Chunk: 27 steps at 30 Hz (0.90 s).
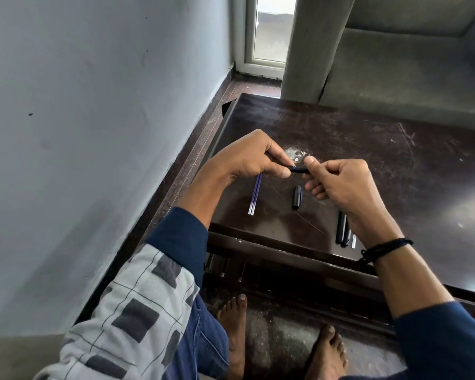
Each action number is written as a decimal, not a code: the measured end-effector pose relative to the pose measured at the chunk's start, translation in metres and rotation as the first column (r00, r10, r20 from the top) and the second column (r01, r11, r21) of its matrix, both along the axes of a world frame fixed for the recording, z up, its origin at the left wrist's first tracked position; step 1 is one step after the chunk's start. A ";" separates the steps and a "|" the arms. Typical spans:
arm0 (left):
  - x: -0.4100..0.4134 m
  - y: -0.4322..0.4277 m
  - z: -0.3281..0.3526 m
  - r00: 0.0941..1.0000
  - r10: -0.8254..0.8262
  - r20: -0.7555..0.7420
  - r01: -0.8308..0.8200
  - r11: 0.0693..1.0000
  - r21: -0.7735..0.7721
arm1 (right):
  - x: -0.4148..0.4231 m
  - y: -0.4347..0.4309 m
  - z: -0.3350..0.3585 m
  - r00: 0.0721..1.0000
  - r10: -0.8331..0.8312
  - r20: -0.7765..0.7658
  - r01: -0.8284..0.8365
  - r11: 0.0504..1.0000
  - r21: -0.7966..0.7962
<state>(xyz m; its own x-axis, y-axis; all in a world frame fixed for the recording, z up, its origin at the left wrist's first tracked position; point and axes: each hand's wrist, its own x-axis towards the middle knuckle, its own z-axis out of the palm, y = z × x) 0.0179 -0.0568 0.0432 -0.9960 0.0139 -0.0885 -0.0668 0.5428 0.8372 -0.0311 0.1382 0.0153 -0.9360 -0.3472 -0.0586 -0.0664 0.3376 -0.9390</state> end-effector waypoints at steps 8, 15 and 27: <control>0.000 0.003 0.000 1.000 -0.003 -0.004 0.003 1.000 0.004 | -0.001 0.001 0.000 1.000 0.019 0.009 -0.019 1.000 0.019; 0.001 -0.001 -0.001 1.000 0.012 -0.006 -0.012 1.000 0.010 | 0.000 0.003 0.004 0.998 0.050 0.034 -0.048 0.997 -0.055; 0.001 -0.001 -0.001 1.000 0.013 -0.018 -0.012 1.000 0.013 | 0.002 0.002 0.008 0.999 0.035 0.034 -0.033 0.997 -0.067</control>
